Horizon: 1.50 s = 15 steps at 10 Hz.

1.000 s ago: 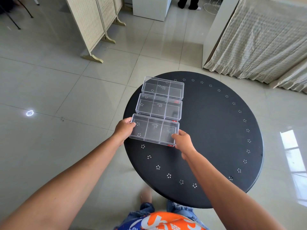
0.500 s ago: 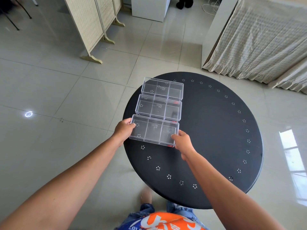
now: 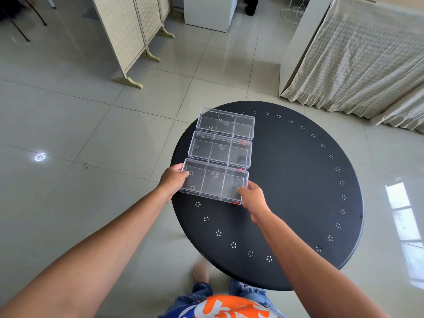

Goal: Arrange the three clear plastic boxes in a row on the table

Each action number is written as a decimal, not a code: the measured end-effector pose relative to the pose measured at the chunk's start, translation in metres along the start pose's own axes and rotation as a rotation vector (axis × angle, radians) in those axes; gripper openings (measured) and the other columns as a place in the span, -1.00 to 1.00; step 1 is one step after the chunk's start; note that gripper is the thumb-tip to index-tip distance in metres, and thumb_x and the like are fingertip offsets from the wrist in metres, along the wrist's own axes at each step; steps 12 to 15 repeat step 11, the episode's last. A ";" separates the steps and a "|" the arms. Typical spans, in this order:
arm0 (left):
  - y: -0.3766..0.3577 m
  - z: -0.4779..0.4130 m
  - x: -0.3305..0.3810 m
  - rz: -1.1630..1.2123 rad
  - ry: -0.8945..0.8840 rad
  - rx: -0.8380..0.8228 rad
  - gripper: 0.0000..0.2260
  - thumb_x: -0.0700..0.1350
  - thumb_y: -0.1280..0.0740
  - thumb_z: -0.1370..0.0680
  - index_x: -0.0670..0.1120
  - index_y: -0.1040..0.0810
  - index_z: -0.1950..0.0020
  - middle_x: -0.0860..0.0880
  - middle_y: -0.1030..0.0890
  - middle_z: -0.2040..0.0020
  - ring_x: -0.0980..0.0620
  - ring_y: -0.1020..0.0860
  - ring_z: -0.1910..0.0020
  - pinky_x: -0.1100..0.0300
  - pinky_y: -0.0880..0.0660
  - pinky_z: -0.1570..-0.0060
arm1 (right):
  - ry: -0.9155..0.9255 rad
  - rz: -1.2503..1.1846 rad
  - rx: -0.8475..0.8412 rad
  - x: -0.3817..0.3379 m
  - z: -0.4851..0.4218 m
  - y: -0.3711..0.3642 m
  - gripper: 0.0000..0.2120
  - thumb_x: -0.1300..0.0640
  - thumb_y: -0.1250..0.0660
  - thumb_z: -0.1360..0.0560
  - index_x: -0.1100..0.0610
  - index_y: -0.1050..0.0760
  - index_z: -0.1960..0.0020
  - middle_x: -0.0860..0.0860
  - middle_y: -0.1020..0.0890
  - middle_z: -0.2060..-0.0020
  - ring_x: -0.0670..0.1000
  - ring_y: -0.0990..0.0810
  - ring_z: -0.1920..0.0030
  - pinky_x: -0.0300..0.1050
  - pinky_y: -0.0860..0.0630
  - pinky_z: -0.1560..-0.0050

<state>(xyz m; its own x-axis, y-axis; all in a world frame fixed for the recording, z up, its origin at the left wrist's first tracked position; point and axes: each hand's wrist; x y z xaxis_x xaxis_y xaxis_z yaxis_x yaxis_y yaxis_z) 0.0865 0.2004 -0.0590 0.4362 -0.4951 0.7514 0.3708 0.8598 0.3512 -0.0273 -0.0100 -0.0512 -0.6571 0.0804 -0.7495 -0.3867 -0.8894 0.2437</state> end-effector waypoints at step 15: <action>-0.004 0.009 0.015 -0.085 -0.048 0.191 -0.45 -0.10 -0.24 -0.58 0.01 -0.22 -0.57 -0.11 -0.36 -0.51 -0.12 -0.45 -0.39 0.07 -0.43 -0.19 | -0.033 0.027 0.031 0.009 -0.007 0.007 -0.43 0.15 -0.22 -0.53 0.12 -0.25 -0.53 0.05 -0.52 -0.18 0.00 -0.42 0.00 -0.08 -0.44 -0.16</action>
Point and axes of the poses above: each hand's wrist, its own z-axis away from the middle knuckle, its own y-axis out of the back of the hand, x = y × z
